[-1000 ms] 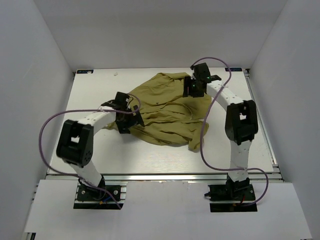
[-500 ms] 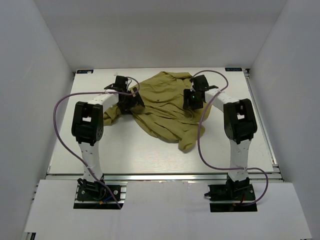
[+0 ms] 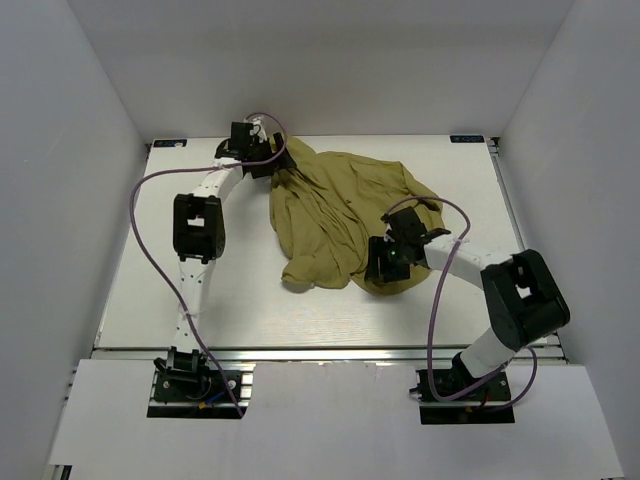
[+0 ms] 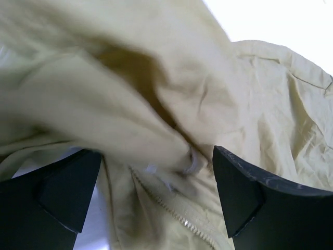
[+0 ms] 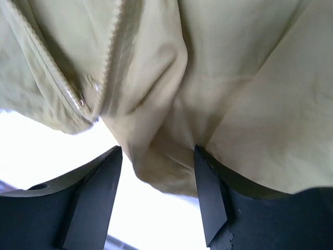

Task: Zip up the jacket

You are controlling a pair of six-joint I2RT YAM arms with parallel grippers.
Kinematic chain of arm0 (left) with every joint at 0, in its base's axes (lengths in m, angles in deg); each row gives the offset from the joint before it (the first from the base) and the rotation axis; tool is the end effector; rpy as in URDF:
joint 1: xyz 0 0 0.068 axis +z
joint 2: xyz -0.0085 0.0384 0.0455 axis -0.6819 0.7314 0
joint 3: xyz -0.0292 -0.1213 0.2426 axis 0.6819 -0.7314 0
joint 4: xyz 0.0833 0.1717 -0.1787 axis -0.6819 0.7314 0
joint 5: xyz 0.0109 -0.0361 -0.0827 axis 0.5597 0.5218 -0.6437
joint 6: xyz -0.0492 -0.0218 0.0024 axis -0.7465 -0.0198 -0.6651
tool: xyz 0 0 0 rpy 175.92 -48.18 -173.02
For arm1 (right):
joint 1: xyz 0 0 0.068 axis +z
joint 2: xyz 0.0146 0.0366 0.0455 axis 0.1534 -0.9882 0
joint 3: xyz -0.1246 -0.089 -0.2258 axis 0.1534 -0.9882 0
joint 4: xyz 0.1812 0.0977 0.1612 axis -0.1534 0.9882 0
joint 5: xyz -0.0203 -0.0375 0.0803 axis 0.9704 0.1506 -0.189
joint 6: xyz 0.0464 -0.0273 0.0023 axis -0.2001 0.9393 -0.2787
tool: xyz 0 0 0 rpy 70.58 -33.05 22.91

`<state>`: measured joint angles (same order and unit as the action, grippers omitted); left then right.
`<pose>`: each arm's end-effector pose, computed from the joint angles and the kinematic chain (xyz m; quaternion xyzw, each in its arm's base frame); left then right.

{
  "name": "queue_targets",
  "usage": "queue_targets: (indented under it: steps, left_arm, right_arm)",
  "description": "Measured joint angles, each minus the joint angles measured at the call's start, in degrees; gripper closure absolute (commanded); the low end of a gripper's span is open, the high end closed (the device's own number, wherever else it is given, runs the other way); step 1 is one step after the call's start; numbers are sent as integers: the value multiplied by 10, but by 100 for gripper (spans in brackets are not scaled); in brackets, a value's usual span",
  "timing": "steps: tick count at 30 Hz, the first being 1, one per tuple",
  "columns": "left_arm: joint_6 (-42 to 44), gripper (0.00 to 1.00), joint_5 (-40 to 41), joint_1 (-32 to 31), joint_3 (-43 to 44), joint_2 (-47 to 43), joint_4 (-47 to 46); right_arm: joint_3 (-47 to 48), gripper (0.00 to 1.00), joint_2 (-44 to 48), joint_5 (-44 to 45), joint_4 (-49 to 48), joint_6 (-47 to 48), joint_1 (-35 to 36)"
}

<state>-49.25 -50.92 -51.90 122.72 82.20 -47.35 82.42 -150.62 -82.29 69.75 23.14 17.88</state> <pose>0.5681 -0.1020 0.1574 -0.0316 0.9011 -0.2700 0.3378 0.2716 0.1426 0.1637 -0.0532 0.9592 0.1791 0.2123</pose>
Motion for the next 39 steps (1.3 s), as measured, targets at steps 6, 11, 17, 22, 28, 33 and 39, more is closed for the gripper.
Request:
queue_targets:
  steps: [6,11,17,22,28,33,39]
  left_arm:
    - [4,2,-25,-1,-148,-91,-25]
    - [10,2,11,-3,-224,-191,36]
    - [-12,2,55,-6,-407,-411,58]
    - [-49,2,54,-30,-532,-529,52]
    - [-83,2,33,-146,-586,-532,39]
    - [-109,2,-16,-181,-610,-509,9]
    - [-117,2,-32,-181,-613,-464,-10]
  right_arm:
    - [-4,35,27,37,53,-7,3]
    - [44,34,47,58,76,3,2]
    - [65,32,94,71,87,9,37]
    - [65,35,79,80,89,7,84]
    - [66,52,13,113,92,11,106]
    - [51,86,-4,118,87,10,112]
    - [19,100,0,119,84,8,113]
